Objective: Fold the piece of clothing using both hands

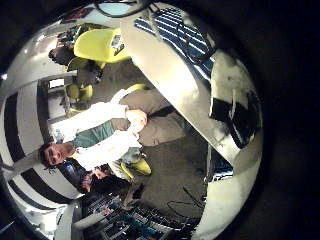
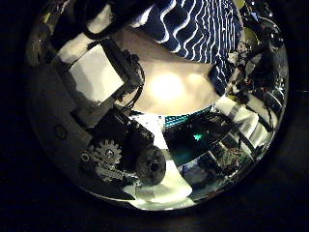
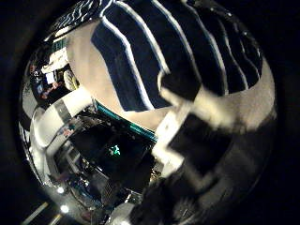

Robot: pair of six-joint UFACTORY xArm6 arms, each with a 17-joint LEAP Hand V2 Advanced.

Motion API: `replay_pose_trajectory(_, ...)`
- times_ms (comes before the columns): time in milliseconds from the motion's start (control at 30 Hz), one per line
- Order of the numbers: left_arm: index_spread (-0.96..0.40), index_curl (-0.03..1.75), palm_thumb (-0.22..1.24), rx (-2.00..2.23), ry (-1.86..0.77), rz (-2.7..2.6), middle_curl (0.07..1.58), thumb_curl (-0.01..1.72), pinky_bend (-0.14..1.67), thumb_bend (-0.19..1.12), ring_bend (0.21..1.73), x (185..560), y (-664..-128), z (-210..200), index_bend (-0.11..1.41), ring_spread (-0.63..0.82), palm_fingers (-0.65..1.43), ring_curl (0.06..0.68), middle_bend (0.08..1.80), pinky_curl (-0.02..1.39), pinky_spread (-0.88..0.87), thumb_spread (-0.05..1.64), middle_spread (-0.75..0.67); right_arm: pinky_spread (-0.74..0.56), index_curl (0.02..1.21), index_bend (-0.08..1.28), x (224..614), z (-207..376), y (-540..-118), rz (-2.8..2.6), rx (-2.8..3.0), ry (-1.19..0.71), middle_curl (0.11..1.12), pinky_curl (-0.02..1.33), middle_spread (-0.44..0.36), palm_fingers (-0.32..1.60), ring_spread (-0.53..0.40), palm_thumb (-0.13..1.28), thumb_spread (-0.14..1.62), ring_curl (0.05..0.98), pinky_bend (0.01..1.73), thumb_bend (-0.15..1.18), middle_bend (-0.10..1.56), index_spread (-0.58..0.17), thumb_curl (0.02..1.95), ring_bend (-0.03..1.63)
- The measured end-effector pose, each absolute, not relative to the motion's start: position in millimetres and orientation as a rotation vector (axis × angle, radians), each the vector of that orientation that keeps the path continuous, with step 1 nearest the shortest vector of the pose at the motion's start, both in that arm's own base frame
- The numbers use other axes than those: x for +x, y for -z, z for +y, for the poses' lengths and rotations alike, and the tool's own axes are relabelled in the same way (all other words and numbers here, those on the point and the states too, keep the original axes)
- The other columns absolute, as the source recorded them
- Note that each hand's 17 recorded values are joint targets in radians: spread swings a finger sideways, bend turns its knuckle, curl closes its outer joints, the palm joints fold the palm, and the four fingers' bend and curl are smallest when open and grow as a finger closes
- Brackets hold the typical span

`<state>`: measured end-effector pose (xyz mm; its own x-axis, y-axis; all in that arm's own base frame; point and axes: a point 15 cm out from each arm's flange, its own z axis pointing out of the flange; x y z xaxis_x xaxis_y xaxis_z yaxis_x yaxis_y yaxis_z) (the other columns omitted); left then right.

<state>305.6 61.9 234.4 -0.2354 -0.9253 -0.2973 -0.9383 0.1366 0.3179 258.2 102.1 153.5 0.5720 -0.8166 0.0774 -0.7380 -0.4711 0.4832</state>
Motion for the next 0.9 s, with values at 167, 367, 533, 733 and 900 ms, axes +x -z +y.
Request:
replay_pose_trajectory(167,-0.72,1.3,0.84,-1.924,-0.699,2.355,1.01,0.54,1.11,-0.02,1.34,305.2,-248.1,59.3,0.27,-0.48,0.97,0.527,0.9,0.71,-0.65,1.04,-0.61,-0.31,0.55,0.52,261.2,100.3,-155.3,-1.274,2.333,0.216,0.71,0.22,-0.302,1.17,-0.29,0.85,1.07,0.466,1.29,0.08,0.81,-0.463,0.45,1.18)
replay_pose_trajectory(367,-0.72,1.35,0.84,-1.918,-0.695,2.389,1.03,0.54,1.1,-0.02,1.34,301.5,-260.6,51.7,0.24,-0.48,0.98,0.525,0.88,0.72,-0.65,1.04,-0.62,-0.25,0.76,0.84,279.1,93.5,-165.5,-1.36,2.37,0.177,0.86,0.3,-0.291,1.07,-0.284,0.95,1.12,0.569,1.44,0.09,1.04,-0.464,0.52,1.3)
replay_pose_trajectory(533,-0.72,1.38,0.84,-1.91,-0.711,2.403,1.04,0.54,1.09,-0.02,1.33,295.7,-270.3,46.0,0.22,-0.48,0.99,0.524,0.87,0.72,-0.65,1.04,-0.63,-0.22,0.86,0.94,287.5,84.4,-184.9,-1.432,2.39,0.141,0.93,0.36,-0.281,0.98,-0.279,0.97,1.15,0.642,1.52,0.07,1.13,-0.441,0.56,1.37)
replay_pose_trajectory(733,-0.71,1.41,0.83,-1.892,-0.713,2.412,1.05,0.55,1.08,-0.02,1.32,294.0,-276.2,41.2,0.19,-0.48,1.0,0.523,0.85,0.72,-0.66,1.04,-0.64,-0.18,0.93,1.0,299.9,68.2,-211.1,-1.532,2.428,0.082,0.97,0.42,-0.268,0.91,-0.271,0.97,1.16,0.699,1.58,0.05,1.2,-0.422,0.6,1.42)
replay_pose_trajectory(900,-0.71,1.42,0.82,-1.885,-0.715,2.414,1.06,0.55,1.07,-0.02,1.32,294.3,-276.9,40.2,0.19,-0.48,1.0,0.523,0.84,0.73,-0.66,1.04,-0.64,-0.16,0.97,1.04,303.7,59.9,-216.2,-1.56,2.428,0.075,0.99,0.47,-0.258,0.86,-0.266,0.97,1.18,0.734,1.6,0.03,1.23,-0.41,0.62,1.45)
